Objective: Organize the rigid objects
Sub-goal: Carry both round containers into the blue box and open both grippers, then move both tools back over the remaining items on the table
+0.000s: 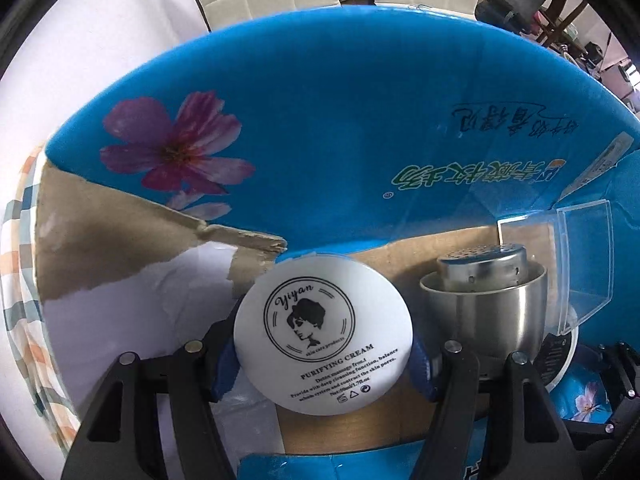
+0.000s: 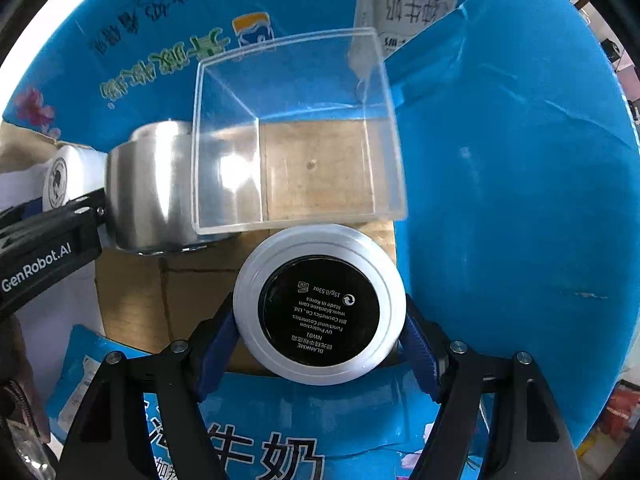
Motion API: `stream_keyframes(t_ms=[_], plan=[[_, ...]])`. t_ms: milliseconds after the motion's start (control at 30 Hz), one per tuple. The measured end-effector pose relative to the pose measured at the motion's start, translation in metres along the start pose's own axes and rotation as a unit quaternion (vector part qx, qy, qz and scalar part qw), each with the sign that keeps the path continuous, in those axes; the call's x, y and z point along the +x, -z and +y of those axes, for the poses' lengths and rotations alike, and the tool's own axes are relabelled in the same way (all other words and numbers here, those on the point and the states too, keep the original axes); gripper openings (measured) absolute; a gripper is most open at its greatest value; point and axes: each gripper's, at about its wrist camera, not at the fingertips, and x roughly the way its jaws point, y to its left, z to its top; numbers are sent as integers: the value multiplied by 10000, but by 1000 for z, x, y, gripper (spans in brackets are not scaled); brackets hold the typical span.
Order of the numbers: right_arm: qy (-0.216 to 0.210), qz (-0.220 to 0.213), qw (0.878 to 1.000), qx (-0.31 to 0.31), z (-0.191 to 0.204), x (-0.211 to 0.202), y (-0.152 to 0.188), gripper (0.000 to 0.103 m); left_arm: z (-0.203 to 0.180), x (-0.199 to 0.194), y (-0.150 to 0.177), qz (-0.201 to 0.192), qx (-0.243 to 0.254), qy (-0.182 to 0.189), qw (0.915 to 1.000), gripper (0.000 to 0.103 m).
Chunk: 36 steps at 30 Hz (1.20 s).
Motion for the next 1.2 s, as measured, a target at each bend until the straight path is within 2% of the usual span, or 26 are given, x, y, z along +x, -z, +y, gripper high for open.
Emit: stream_keyframes(t_ms=[267, 567, 633, 667, 733, 767, 900, 967, 1067, 1200], plan=[[87, 201, 9998, -11, 17, 9, -10, 78, 13, 4, -9, 114, -4, 92, 9999, 65], [-32, 228, 9996, -138, 21, 5, -14, 79, 16, -1, -10, 244, -76, -93, 9996, 67], [-50, 197, 9996, -179, 22, 4, -11, 83, 14, -4, -8, 215, -28, -68, 9997, 75], [-92, 171, 9996, -200, 22, 2, -10, 86, 11, -8, -7, 175, 5, -36, 9998, 83], [-141, 105, 9997, -196, 21, -4, -9, 91, 9, -13, -6, 116, 36, -153, 9998, 92], [-165, 68, 9996, -203, 22, -8, -9, 94, 10, -19, -6, 48, -2, -172, 9998, 102], [-126, 9, 9995, -276, 21, -20, -9, 98, 17, -38, -3, -152, -159, -141, 9997, 103], [-161, -54, 9994, -304, 20, -28, -7, 103, 21, -49, 2, -264, -218, -150, 9993, 103], [-88, -202, 9992, -348, 18, -41, -2, 103, 24, -66, 14, -470, -269, -224, 9983, 103], [-193, -495, 9979, -380, 9, -67, 7, 103, 20, -87, 38, -691, -385, -244, 9966, 103]])
